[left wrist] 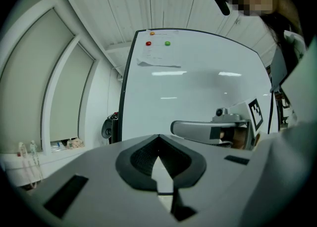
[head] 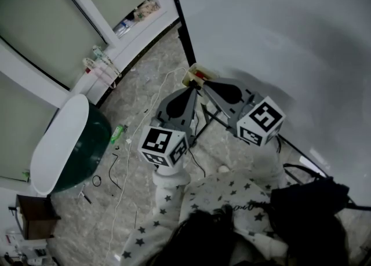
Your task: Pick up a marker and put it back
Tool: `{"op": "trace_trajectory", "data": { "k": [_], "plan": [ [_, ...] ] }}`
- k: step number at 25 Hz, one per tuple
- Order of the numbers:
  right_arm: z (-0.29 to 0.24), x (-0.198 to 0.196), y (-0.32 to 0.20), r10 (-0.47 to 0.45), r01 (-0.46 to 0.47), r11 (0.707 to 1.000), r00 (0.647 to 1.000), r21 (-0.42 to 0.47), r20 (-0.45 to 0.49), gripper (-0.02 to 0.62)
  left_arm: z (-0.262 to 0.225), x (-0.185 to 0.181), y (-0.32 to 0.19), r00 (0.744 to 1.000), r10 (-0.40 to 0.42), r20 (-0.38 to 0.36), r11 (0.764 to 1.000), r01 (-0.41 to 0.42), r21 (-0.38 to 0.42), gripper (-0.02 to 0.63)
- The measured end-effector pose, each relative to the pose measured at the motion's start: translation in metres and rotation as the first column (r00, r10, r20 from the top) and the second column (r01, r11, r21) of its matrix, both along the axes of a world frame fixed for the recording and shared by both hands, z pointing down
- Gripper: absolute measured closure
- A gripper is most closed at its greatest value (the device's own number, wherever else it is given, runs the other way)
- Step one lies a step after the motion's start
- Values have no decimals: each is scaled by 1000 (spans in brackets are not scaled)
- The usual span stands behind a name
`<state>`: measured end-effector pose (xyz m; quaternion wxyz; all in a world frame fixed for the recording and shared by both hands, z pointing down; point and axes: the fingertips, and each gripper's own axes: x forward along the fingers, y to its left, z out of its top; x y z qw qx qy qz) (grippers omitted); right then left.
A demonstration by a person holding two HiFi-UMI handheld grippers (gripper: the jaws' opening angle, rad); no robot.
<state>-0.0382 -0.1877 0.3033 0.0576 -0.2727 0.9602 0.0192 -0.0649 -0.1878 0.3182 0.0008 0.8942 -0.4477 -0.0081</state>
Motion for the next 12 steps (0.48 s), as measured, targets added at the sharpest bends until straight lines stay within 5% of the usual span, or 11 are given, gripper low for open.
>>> {"op": "trace_trajectory", "data": {
  "k": [12],
  "plan": [
    [8,-3,0,-13,13,1000,1000,-18,5,590,5,-3,4,1000,-1,-13,1000,1,-3,604]
  ]
}}
